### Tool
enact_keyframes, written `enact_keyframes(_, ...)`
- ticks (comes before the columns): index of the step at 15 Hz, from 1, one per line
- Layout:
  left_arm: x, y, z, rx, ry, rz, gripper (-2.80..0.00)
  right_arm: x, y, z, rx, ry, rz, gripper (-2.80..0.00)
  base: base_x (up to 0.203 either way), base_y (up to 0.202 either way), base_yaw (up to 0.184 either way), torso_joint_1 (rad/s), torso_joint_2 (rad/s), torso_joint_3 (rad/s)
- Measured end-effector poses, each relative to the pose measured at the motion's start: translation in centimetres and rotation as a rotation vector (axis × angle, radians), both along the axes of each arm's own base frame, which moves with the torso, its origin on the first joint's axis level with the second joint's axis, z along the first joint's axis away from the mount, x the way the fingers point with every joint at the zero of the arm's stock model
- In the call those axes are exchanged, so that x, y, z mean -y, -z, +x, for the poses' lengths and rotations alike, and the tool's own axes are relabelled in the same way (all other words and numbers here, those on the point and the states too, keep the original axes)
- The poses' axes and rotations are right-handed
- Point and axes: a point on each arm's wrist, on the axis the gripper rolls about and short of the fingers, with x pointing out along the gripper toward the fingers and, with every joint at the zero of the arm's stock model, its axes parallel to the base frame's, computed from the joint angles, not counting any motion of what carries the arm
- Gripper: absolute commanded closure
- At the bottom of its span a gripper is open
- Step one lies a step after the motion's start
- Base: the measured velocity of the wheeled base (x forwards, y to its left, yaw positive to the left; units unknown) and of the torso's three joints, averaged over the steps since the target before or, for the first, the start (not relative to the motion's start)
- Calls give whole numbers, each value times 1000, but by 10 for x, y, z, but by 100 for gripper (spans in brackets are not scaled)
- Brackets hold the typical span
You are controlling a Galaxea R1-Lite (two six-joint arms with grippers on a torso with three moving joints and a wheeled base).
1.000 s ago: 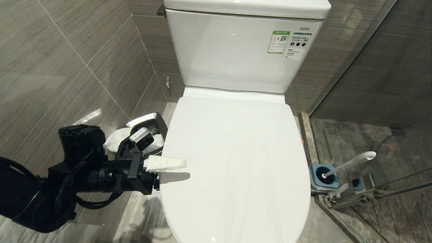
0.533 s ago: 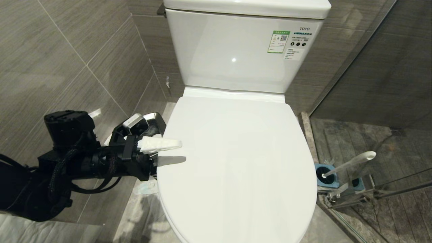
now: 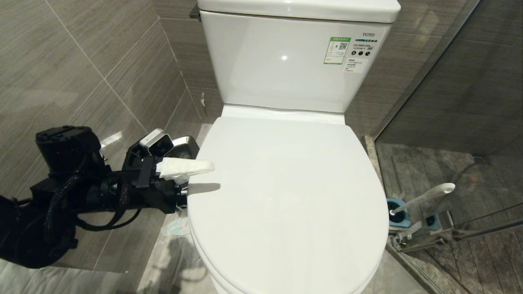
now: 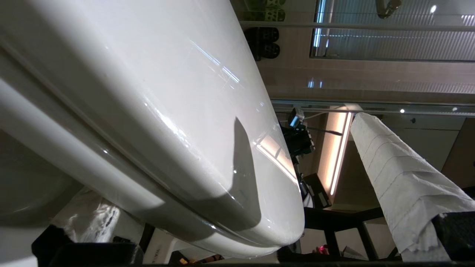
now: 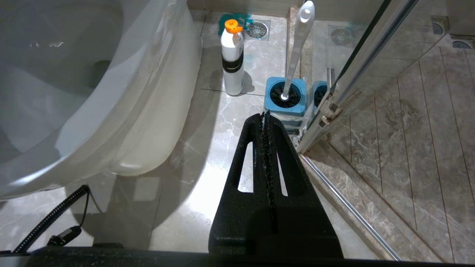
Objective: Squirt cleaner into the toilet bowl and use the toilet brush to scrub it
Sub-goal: Use the left hand to lift the toilet lid slightly
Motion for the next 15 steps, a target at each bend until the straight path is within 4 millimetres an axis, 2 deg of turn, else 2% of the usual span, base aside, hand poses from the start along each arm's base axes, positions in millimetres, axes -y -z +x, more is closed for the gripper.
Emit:
enact_keyframes(9, 2, -25, -2, 9, 16, -67, -280, 0, 0, 0, 0, 0, 0, 0, 0, 0, 0, 0, 0, 0)
enact_keyframes(15, 1, -28, -3, 17, 15, -71, -280, 0, 0, 0, 0, 0, 0, 0, 0, 0, 0, 0, 0, 0)
